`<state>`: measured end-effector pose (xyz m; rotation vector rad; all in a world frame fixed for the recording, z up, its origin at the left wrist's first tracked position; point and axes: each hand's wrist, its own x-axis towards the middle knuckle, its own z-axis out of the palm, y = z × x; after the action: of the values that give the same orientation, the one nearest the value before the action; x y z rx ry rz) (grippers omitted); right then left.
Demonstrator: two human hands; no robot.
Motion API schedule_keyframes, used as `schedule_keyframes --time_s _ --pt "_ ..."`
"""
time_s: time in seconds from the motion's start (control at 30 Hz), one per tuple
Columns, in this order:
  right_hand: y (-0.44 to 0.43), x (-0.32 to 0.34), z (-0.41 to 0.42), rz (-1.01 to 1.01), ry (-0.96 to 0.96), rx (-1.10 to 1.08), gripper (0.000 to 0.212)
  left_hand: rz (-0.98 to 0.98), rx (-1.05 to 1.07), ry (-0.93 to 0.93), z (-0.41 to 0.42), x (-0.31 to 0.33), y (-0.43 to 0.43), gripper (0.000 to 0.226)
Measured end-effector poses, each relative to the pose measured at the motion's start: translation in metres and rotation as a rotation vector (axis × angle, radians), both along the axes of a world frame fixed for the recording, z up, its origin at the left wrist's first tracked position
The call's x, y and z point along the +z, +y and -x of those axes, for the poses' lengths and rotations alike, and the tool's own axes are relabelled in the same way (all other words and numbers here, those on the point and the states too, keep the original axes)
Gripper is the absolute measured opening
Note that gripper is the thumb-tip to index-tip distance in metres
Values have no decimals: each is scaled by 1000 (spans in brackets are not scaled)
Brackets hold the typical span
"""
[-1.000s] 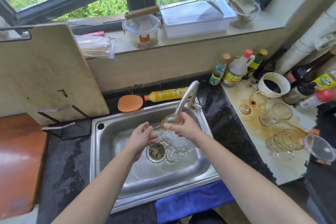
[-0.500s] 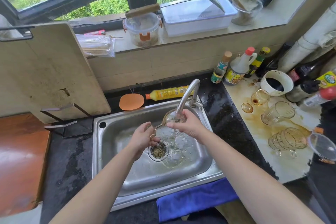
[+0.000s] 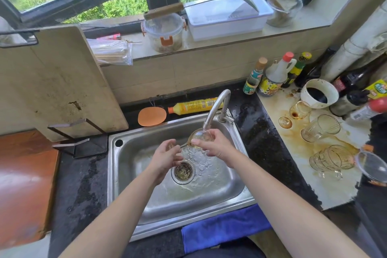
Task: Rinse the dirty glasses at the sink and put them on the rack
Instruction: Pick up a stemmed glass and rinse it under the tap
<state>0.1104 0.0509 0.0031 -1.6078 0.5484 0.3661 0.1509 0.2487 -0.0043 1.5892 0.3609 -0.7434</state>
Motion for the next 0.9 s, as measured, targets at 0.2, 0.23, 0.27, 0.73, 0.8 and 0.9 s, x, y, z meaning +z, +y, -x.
schedule_keyframes --time_s 0.2,0.23,0.27,0.73,0.8,0.9 --pt "-3 4 1 12 -34 58 66 -45 -18 -19 0 -5 2 38" --pt "-3 4 1 11 -37 61 64 -48 -16 -34 -1 -6 2 39" --pt "-2 4 0 15 -36 61 66 -43 -12 -46 -1 -6 1 41" --pt "-2 4 0 -48 -22 17 61 -12 -6 -90 -2 -5 3 50" --pt "-1 4 2 -8 -30 27 61 4 21 -70 -3 -5 2 48" --pt "-1 0 2 -14 -5 30 73 6 18 -58 -3 -4 3 47"
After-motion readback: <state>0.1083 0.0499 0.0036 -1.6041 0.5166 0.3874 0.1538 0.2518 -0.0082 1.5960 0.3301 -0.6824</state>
